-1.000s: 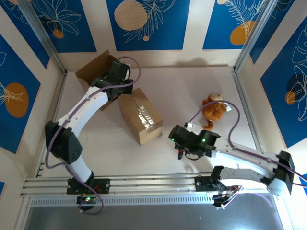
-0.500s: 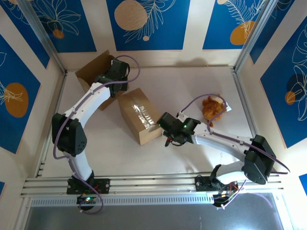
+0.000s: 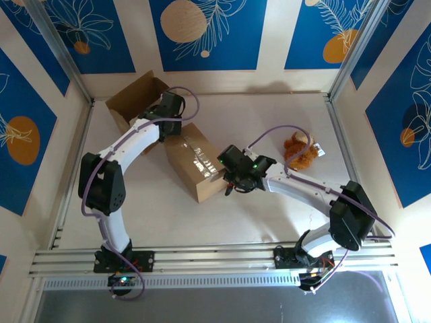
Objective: Unpack the express box
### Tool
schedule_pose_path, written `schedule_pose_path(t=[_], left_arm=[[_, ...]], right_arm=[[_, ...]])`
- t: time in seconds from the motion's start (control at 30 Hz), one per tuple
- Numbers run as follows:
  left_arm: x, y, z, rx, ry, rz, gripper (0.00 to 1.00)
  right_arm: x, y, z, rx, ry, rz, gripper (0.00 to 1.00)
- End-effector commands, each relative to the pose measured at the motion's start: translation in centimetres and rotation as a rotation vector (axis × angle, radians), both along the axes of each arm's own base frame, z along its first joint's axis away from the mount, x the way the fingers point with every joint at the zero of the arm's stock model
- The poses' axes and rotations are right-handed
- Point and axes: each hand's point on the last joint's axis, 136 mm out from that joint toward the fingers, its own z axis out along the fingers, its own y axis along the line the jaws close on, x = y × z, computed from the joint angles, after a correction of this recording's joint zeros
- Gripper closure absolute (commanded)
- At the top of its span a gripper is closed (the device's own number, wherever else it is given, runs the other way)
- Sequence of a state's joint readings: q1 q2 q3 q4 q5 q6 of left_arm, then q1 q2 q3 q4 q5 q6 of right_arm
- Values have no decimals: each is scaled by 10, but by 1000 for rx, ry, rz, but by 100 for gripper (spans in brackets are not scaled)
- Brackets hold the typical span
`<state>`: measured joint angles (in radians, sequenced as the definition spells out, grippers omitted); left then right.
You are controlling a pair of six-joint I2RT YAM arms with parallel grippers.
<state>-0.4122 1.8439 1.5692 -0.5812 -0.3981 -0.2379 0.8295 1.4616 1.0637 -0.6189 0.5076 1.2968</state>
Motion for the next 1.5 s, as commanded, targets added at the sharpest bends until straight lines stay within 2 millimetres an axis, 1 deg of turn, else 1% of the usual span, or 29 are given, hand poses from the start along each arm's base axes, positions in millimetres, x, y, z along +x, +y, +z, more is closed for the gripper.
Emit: schedule_pose_path(t=[0.0,0.17,0.37,0.47,0.53,0.63,0.7,0.73,0.83,0.9,0.97,1.03,1.07,1.1,1.13,1.2,1.27,1.3,1.33,1.37,1.4,1.47], left_arm=[[-29,1,-12,-36,75,-9,96],[-59,-6,-17,-88,116,-24,97],[-95,-19,-10,-145,144,-48,97],[-106,-22,-11,-165,155,-48,97],[-110,-19,-12,-170,159,-35,96],[-113,-8,-12,-136,152,7,93],[-113,-1,-8,-114,136,33,90],[-113,3,-5,-100,130,47,87],[-115,20,8,-39,108,103,72],[-116,34,22,0,84,140,62],[-119,47,40,16,47,170,53],[-122,52,57,0,7,172,42],[-124,50,65,-24,-12,164,36],[-126,47,70,-53,-22,146,33],[-127,39,74,-97,-31,108,30],[-128,9,77,-227,-22,-15,24],[-132,-29,72,-380,16,-162,15],[-133,-41,68,-432,35,-205,12],[-134,-53,62,-479,62,-241,6],[-134,-61,53,-503,90,-255,3],[-133,-63,46,-506,109,-252,1],[-130,-56,30,-470,135,-197,0]], right_arm=[[25,11,18,67,-47,20,100],[55,8,24,88,-59,34,100],[83,6,28,83,-61,69,100],[87,1,25,71,-47,72,100],[87,-3,22,67,-43,69,100],[86,-12,18,53,-35,63,100],[86,-19,17,43,-36,65,100],[87,-23,17,33,-37,70,100],[88,-38,21,-12,-41,75,100],[87,-54,28,-71,-52,65,100],[81,-77,36,-135,-70,40,100],[74,-95,43,-163,-83,26,100],[68,-104,46,-171,-88,29,100],[64,-109,49,-174,-90,39,100],[58,-113,51,-179,-93,59,100],[45,-113,54,-158,-94,119,100],[30,-99,56,-67,-91,234,100],[23,-90,60,-8,-98,291,100],[15,-79,63,67,-111,358,100],[5,-69,69,151,-126,424,100],[-1,-64,74,208,-142,460,100],[-19,-53,89,356,-183,548,100]])
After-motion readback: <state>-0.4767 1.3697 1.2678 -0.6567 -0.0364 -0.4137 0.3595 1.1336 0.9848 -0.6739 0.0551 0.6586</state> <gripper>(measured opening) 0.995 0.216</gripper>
